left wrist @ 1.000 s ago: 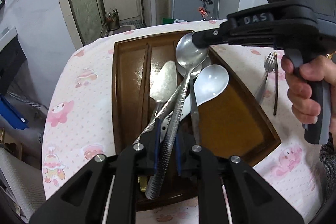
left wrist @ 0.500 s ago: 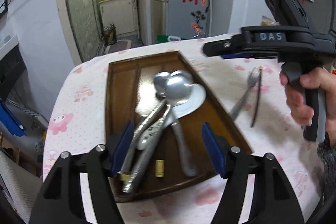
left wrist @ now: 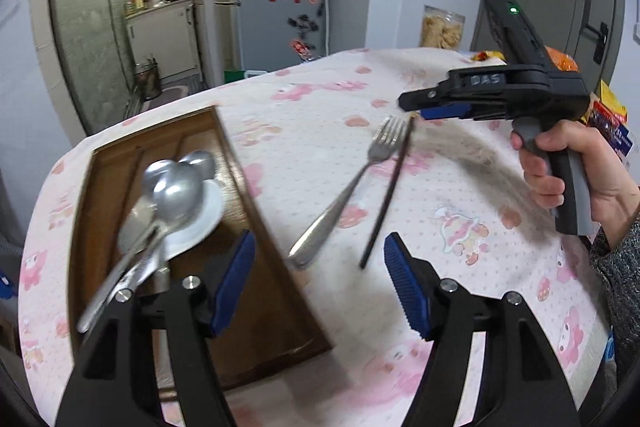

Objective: Organize utensils
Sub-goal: 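Grasp the steel fork by its handle with the left tool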

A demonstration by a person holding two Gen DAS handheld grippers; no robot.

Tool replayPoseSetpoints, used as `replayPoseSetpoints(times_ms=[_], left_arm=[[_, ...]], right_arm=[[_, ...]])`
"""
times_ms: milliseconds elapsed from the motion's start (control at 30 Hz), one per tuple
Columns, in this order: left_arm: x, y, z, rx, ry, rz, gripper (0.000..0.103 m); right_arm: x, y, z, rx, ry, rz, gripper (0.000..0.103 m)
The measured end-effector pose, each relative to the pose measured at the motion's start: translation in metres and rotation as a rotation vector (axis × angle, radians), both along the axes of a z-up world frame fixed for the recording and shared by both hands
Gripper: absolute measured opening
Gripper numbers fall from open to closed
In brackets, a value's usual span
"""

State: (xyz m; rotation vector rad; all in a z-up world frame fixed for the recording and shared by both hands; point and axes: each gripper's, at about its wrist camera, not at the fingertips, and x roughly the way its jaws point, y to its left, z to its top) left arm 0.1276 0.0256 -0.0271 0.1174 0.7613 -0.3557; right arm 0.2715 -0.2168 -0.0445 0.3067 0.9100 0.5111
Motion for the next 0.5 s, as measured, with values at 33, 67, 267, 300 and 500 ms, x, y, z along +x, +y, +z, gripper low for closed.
replayPoseSetpoints(times_ms=[33,67,267,300,500], left_arm=[[0.004,-0.006,-0.002,-0.002,0.006,-0.008,0.070],[0.007,-0.009,-0.004,-0.004,0.009,-0.014,0.070],[0.022,-0.024,-0.016,0.015,0.033,-0.032,0.070],[0.024,-0.026,-0.017,0.018,0.036,-0.035,0.070],[0.039,-0.036,-0.022,0.033,0.051,-0.043,0.070]], right_arm=[[0.002,0.000,-0.005,0.008,0.009,0.009,0.050],[0.003,0.001,-0.007,0.011,0.011,0.011,0.049],[0.014,0.013,-0.019,0.003,0.014,0.021,0.039],[0.016,0.015,-0.021,0.002,0.020,0.024,0.035],[0.012,0.011,-0.010,0.018,-0.020,0.033,0.008]])
